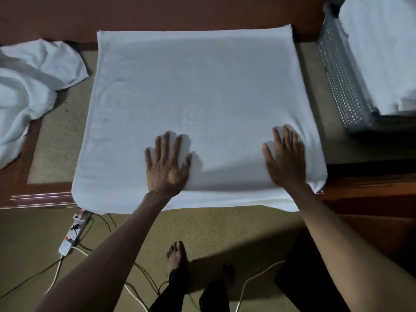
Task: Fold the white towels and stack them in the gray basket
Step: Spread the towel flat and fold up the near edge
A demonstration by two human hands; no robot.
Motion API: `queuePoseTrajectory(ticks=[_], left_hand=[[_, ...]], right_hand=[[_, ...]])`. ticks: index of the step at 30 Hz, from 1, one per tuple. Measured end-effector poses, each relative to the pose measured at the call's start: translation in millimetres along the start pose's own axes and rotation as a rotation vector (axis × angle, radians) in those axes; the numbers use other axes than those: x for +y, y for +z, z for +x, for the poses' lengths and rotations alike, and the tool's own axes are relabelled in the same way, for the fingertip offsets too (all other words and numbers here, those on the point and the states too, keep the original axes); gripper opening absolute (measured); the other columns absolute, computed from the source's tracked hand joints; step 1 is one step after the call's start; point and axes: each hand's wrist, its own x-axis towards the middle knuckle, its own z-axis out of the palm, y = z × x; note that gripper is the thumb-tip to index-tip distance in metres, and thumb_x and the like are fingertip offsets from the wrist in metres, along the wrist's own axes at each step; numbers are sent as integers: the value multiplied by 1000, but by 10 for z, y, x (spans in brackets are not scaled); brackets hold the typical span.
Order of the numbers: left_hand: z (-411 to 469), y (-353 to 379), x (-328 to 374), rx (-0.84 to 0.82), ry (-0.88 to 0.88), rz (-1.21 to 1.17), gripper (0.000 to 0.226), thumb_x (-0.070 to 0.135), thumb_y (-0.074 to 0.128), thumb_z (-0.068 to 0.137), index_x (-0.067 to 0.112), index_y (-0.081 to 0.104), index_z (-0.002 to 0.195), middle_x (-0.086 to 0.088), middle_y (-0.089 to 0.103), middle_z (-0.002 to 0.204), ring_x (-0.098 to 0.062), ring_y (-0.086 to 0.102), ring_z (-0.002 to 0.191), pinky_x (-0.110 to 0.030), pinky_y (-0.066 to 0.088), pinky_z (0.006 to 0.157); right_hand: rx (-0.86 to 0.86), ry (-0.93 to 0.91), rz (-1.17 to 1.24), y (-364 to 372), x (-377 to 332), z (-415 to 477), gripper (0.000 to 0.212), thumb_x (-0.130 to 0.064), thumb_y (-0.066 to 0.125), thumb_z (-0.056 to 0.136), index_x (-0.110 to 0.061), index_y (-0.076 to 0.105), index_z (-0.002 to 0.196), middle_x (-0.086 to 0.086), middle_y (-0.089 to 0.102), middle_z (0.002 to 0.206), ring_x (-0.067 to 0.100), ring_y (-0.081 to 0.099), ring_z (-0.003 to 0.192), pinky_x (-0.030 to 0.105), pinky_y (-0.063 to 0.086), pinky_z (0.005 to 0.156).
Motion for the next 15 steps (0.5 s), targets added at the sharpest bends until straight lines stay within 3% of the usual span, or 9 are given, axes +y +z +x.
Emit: queuePoseTrajectory(ticks=[5,7,11,13,15], left_hand=[[43,-60,258,7,-148,-109,57,48,42,105,23,34,155,-7,21,167,-31,11,156,-65,8,122],[76,-80,584,57,-135,-164,53,42,45,104,19,40,152,-8,26,166,-31,13,156,-61,10,124],[194,2,1553,41,205,-391,51,38,43,106,18,42,153,-10,31,165,-30,23,154,-52,21,124],[291,117,1953,-50,380,-395,54,43,39,109,23,34,158,-7,23,169,-26,17,156,-49,16,126],[331,278,2201,-149,493,-264,59,51,28,109,30,20,163,-3,9,173,-22,4,159,-50,7,128]], right_hand=[[66,50,5,-117,546,-97,65,-53,31,103,-17,31,158,10,27,165,33,24,152,52,22,120],[86,69,38,-129,616,-183,63,-49,31,105,-13,33,157,12,30,164,34,29,150,52,26,119],[278,188,206,-96,798,-687,51,-33,40,108,-5,45,150,18,42,157,35,38,146,50,29,120],[399,230,316,-69,815,-1065,45,-24,51,106,-2,49,145,19,46,153,32,42,142,36,30,120],[411,296,423,-33,782,-1384,48,-25,63,99,-3,49,139,18,51,143,32,49,131,23,29,114]])
